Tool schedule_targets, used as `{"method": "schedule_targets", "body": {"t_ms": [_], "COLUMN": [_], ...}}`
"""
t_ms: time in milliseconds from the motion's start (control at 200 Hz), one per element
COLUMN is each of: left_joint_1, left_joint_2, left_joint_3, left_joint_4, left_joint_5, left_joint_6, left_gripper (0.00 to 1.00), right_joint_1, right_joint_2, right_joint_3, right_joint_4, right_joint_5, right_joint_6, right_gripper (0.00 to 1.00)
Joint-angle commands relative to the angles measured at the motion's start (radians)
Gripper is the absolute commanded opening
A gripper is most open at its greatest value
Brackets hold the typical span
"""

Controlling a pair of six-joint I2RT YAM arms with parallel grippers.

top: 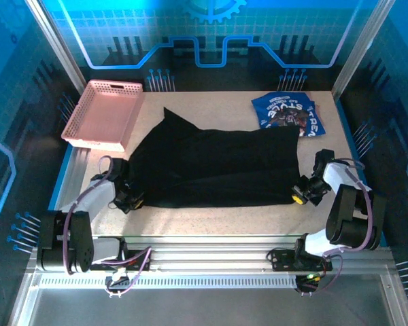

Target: Fold and stack the t-shirts

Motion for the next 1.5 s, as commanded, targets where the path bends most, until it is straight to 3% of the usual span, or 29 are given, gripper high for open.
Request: {"method": "schedule_targets", "body": {"t_ms": [0, 85, 120, 170, 325, 455, 590, 835, 1060, 1491], "left_joint_1": [0.009, -0.002, -0.002, -0.007, -0.086, -0.182, -0.267, -0.307, -0.314, -0.318], "left_joint_2": [-0.076, -0.123, -0.127, -0.128, -0.179, -0.169, -0.104, -0.01, 0.078, 0.108], "left_joint_3": [-0.053, -0.052, -0.04, -0.005, 0.198, 0.315, 0.262, 0.12, 0.108, 0.107], "left_joint_4": [-0.184, -0.202, -0.212, -0.243, -0.365, -0.338, -0.178, 0.024, 0.178, 0.145], "left_joint_5": [-0.032, -0.056, -0.063, -0.075, -0.138, -0.058, 0.124, 0.139, 0.126, 0.098], "left_joint_6": [-0.066, -0.099, -0.107, -0.111, -0.13, -0.168, -0.299, -0.421, -0.48, -0.472], "left_gripper": [0.11, 0.44, 0.53, 0.59, 0.72, 0.75, 0.73, 0.63, 0.54, 0.4], "right_joint_1": [-0.021, -0.021, -0.021, -0.016, 0.049, 0.178, 0.347, 0.499, 0.555, 0.571], "right_joint_2": [-0.069, -0.101, -0.119, -0.148, -0.235, -0.291, -0.287, -0.248, -0.262, -0.281], "right_joint_3": [-0.032, -0.044, -0.046, -0.038, 0.029, 0.051, 0.091, 0.181, 0.196, 0.181], "right_joint_4": [-0.067, -0.081, -0.085, -0.094, -0.163, -0.15, -0.113, -0.07, -0.039, -0.036], "right_joint_5": [0.052, 0.055, 0.045, 0.034, -0.015, -0.133, -0.155, -0.166, -0.169, -0.159], "right_joint_6": [0.033, 0.041, 0.045, 0.052, -0.003, -0.068, -0.137, -0.234, -0.237, -0.224], "right_gripper": [0.02, 0.21, 0.34, 0.5, 0.72, 0.91, 0.97, 1.0, 1.0, 1.0]}}
